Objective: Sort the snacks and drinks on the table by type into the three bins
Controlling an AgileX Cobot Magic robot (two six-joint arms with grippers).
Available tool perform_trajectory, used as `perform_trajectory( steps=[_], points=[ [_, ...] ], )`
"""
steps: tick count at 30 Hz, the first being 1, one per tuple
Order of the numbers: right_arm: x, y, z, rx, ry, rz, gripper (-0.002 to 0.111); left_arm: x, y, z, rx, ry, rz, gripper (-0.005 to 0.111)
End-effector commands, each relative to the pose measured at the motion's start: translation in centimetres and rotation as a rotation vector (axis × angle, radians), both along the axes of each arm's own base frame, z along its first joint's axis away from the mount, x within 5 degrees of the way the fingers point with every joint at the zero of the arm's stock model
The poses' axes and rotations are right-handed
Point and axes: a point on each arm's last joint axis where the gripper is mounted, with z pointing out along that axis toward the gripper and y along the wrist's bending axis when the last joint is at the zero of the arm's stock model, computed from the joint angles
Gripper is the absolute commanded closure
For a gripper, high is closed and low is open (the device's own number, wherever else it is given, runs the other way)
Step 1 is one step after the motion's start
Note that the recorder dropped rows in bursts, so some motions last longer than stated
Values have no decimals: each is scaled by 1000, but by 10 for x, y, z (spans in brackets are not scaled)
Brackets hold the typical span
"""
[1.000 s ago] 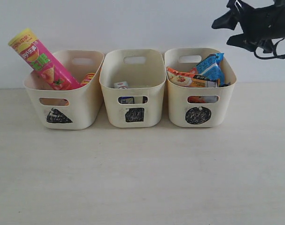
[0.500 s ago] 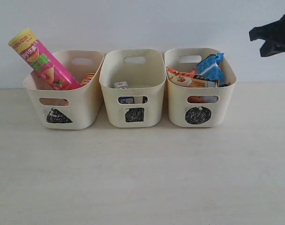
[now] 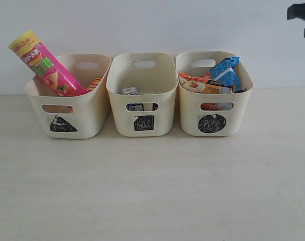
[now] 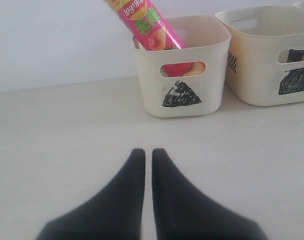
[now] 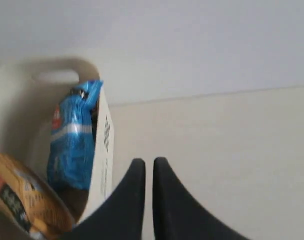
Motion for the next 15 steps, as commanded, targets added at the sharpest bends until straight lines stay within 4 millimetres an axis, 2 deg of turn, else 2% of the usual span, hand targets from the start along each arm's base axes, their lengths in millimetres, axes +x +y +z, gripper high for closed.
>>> perform_trajectory(
  steps=[1,6,12,15],
  points=[
    [-26,-7,24,79,-264,-132,107,0,0,-1,7,-2,0,102],
    [-60,-8,34,149,-470,-204,107,0,0,-1,7,-2,0,102],
    [-109,-8,24,159,-591,-240,107,0,0,-1,7,-2,0,102],
    [-131,-7,18,96,-630,-220,107,0,0,-1,7,-2,0,102]
  ],
)
